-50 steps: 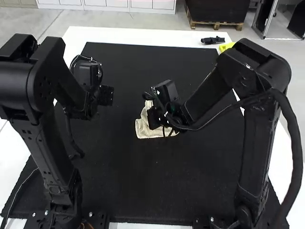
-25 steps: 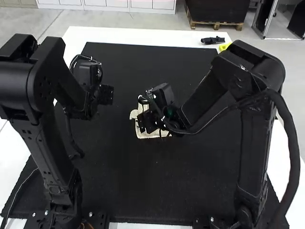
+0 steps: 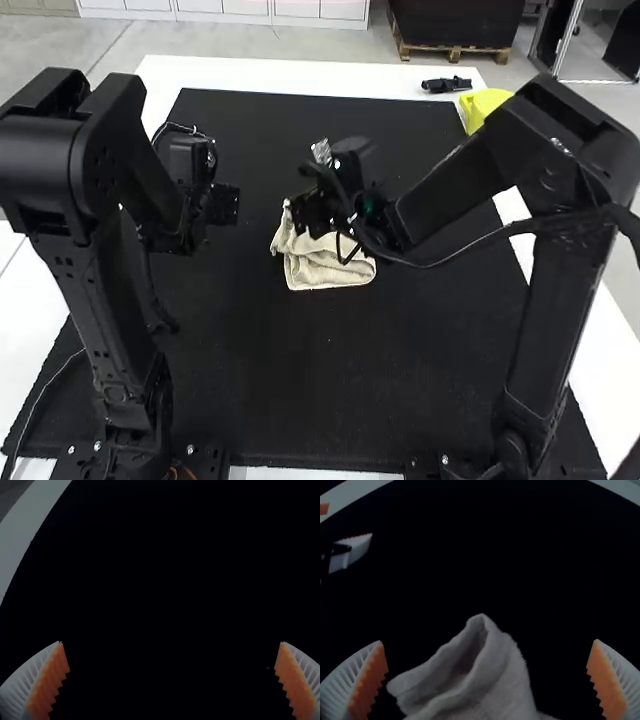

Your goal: Fold the towel.

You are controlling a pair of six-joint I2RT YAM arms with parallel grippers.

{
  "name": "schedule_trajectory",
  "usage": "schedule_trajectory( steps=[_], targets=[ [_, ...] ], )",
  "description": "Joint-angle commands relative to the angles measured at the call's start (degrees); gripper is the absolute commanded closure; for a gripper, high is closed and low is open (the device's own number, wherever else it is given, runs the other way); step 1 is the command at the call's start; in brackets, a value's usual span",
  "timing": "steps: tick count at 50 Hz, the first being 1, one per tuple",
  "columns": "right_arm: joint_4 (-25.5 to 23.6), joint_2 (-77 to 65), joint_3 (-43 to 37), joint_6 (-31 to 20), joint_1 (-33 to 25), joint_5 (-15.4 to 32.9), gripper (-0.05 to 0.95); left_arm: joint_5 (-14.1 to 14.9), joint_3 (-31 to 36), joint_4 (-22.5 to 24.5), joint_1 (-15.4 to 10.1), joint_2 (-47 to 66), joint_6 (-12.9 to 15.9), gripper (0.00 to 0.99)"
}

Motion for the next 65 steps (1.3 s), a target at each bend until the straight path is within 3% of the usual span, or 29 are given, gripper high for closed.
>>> schedule_trajectory(
  steps=[1,22,43,52,65],
  targets=[
    [0.8,-1.4,-0.4,-2.6,-2.8,1.2,-0.01,-0.9,1.2,1.0,0.0,-0.2,0.7,0.028],
    [3.5,5.2,2.2,-4.4,-9.3,0.7,0.03,-1.0,0.6,0.9,-0.4,-0.2,1.0,0.028],
    [1.9,14.9,8.5,-3.4,-9.5,-1.7,0.03,-1.7,-0.2,1.8,-1.6,-0.2,0.9,0.028],
    [3.9,18.6,6.1,-2.0,-9.0,-3.5,0.02,-1.9,-0.8,2.5,-2.6,-0.3,0.8,0.028],
    [2.6,16.5,-2.3,-2.1,-7.8,-3.0,0.00,-2.5,-0.9,4.5,-3.7,-0.3,0.8,0.028]
  ],
)
